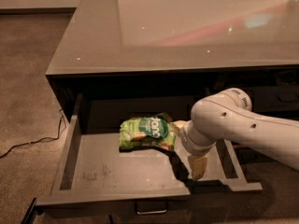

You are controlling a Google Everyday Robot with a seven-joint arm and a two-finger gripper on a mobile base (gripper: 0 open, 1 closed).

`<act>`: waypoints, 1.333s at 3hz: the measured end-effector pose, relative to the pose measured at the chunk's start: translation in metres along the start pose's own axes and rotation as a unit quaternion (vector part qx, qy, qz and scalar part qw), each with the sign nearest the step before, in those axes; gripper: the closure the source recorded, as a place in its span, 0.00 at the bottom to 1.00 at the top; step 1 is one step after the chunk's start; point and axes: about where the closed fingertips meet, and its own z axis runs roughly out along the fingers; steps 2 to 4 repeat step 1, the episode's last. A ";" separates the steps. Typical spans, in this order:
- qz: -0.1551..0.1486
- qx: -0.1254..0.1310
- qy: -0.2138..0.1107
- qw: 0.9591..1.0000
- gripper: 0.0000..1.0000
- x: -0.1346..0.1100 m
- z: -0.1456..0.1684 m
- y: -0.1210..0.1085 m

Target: Open top drawer

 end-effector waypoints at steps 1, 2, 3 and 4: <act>0.000 0.000 0.000 1.000 0.00 0.000 0.000 0.000; 0.000 0.000 0.000 1.000 0.00 0.000 0.000 0.000; 0.000 0.000 0.000 1.000 0.00 0.000 0.000 0.000; 0.000 0.000 0.000 1.000 0.00 0.000 0.000 0.000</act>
Offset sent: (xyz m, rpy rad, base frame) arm 0.0000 0.0000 0.0000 0.0000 0.0000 0.0000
